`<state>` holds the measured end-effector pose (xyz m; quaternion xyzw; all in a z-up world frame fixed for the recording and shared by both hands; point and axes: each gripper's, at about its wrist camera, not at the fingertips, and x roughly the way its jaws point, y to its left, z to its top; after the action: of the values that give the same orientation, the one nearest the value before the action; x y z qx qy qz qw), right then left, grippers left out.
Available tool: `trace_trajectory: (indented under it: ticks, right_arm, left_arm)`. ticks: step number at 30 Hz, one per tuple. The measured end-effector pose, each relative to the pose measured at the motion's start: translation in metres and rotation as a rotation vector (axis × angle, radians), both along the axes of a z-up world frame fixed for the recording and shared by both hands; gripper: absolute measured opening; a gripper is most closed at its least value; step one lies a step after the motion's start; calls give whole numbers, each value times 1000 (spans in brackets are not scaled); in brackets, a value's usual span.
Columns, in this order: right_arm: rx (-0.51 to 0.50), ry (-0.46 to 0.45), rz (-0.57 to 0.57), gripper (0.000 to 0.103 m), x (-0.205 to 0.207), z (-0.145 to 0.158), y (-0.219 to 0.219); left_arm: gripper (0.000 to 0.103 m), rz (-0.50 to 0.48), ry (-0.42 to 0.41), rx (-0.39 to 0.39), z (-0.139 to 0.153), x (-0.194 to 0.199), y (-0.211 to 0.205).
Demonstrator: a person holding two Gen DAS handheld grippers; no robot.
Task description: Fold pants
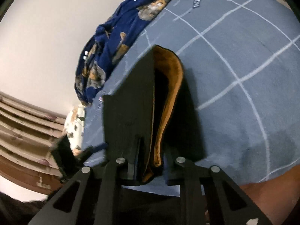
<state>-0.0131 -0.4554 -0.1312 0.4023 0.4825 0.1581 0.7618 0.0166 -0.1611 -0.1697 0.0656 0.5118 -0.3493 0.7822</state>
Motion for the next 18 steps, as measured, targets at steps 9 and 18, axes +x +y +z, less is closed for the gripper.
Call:
trace_trajectory:
  ticks: [9, 18]
  right_arm:
    - [440, -180, -19, 17, 22, 26, 12]
    - [267, 41, -123, 17, 0, -61, -23]
  left_arm:
    - [90, 162, -11, -96, 31, 16, 41]
    - [90, 47, -48, -2, 16, 6, 3]
